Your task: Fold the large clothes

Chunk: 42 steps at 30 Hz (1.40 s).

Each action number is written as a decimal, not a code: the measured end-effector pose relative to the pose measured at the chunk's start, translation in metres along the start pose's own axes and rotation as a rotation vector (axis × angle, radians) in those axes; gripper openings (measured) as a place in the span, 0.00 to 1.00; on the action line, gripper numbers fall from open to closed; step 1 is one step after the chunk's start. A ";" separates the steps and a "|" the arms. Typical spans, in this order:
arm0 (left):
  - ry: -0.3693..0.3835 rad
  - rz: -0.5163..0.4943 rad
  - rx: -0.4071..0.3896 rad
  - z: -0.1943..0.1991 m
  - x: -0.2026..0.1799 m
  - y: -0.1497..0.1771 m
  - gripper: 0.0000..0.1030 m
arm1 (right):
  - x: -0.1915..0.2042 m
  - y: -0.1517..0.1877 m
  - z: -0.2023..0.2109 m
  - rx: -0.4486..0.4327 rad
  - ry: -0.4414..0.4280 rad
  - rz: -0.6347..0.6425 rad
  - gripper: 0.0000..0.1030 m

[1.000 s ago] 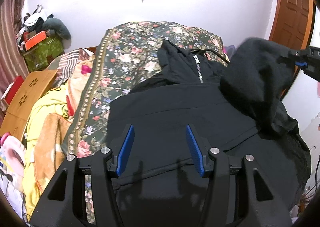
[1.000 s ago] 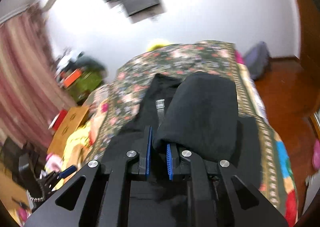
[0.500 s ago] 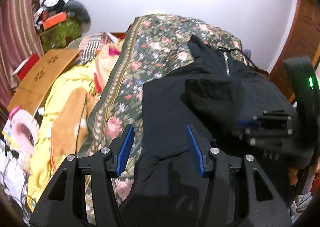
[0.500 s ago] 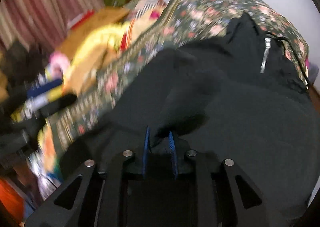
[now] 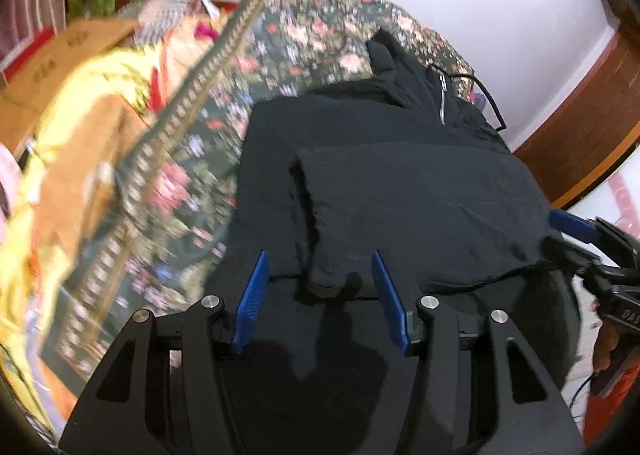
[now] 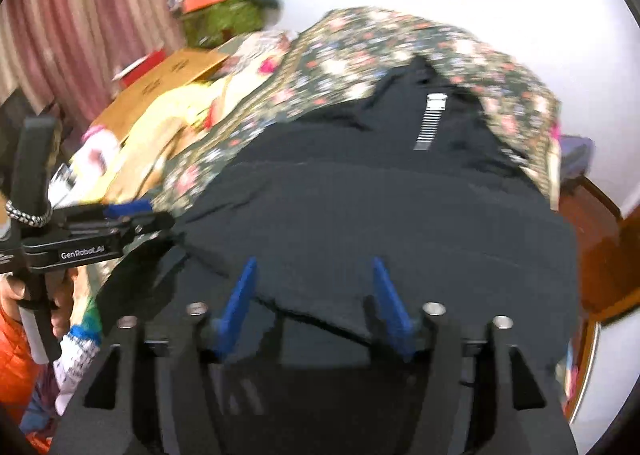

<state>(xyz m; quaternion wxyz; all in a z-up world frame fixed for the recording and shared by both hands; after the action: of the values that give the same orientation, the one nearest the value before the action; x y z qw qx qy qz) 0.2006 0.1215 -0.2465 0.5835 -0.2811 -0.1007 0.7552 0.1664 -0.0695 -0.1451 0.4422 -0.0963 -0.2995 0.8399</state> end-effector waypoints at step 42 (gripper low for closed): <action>-0.216 -0.231 -0.087 -0.048 -0.029 -0.044 0.21 | -0.169 0.087 0.038 -0.017 0.146 -0.495 0.60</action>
<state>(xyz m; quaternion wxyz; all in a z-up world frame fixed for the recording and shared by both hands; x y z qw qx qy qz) 0.2679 0.0991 -0.2560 0.6394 -0.2099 -0.2274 0.7038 0.1903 -0.2583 -0.1834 0.6541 -0.0842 -0.2881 0.6943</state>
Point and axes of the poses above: each gripper's, at about its wrist camera, not at the fingertips, and z roughly against the way its jaws point, x to its left, y to its underside, the point moved 7 cm from there along -z, roughly the way its jaws point, and after that the axes turned 4 degrees about -y, right-handed, at the moved point
